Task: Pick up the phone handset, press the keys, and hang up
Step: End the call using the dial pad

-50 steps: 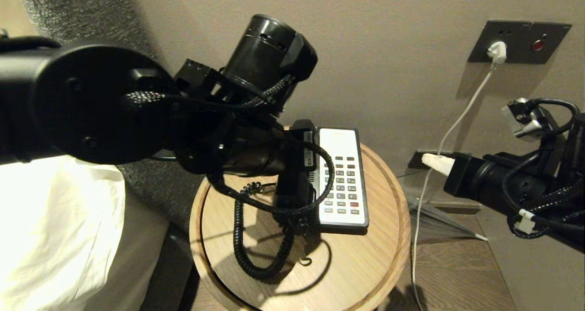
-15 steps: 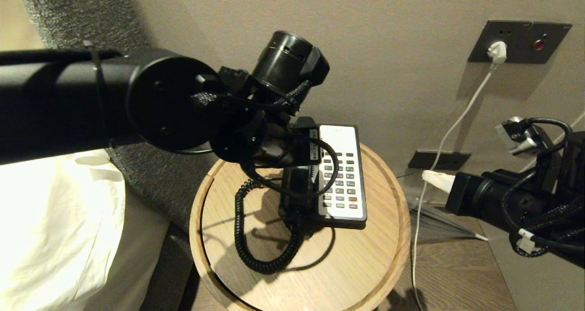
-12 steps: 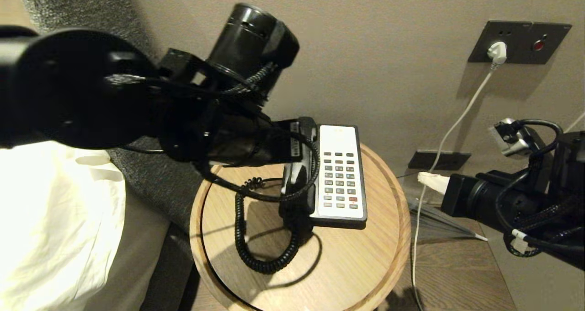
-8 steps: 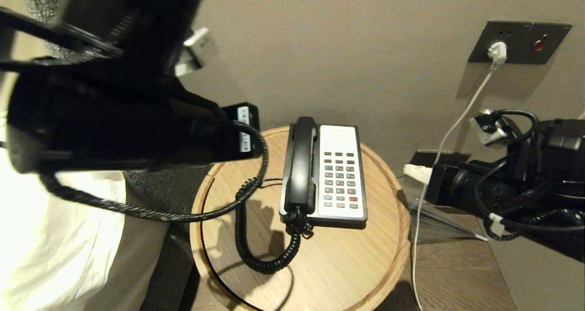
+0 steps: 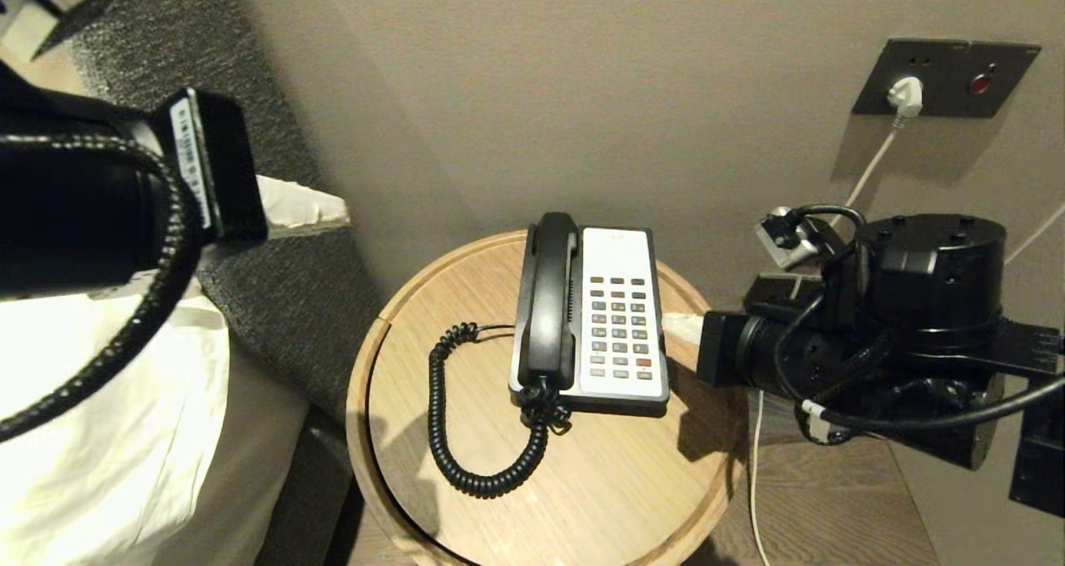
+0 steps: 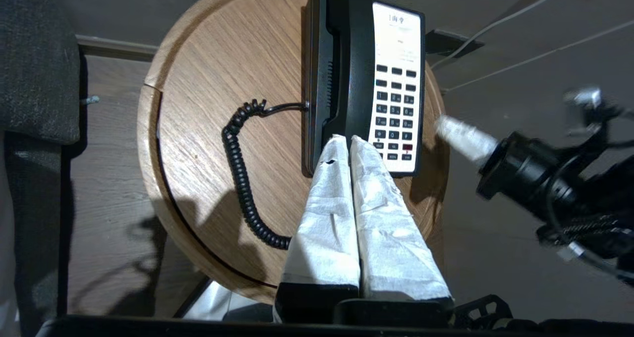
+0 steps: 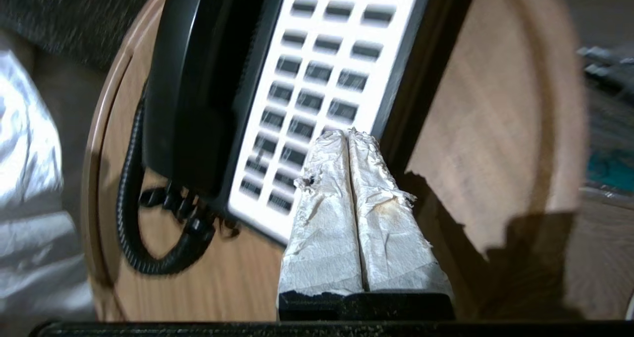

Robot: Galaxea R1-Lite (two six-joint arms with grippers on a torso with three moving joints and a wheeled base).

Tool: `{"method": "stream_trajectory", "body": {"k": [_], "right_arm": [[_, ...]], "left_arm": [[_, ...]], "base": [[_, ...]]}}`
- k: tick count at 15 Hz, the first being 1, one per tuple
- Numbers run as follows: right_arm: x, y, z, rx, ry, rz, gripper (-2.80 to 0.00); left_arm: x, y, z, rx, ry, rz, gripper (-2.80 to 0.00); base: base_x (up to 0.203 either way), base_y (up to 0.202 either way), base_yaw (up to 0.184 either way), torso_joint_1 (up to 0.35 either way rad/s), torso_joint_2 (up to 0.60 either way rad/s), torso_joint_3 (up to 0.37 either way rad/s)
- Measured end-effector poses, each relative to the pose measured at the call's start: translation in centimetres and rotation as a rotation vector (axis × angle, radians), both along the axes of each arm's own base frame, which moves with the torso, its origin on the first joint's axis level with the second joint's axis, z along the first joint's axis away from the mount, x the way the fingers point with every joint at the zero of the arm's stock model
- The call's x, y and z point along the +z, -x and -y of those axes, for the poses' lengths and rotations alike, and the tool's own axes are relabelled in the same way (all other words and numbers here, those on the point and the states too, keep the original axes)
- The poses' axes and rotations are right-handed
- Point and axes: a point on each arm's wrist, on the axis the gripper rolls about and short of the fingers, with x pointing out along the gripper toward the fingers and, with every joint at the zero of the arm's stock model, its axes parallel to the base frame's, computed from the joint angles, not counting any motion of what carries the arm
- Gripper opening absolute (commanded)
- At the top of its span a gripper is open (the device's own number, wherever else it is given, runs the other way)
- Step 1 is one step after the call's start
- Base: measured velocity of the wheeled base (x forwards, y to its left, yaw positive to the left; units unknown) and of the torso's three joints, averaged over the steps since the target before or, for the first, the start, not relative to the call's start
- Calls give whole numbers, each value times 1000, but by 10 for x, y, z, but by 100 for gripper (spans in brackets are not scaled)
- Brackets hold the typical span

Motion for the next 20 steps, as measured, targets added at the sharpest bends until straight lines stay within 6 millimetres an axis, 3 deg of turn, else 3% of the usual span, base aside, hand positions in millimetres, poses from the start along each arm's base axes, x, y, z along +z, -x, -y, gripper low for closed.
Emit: {"method": "stream_trajectory", "body": {"k": [8, 20], "right_arm": [[-6, 17, -6, 73, 11, -28, -280], [-28, 13, -12, 69, 58, -81, -280]], "left_arm": [[1, 6, -10, 14, 16, 5, -280], [0, 6, -10, 17, 14, 3, -280]], "base": [[0, 0, 0, 0, 0, 0], [0, 0, 0, 0, 0, 0]]}}
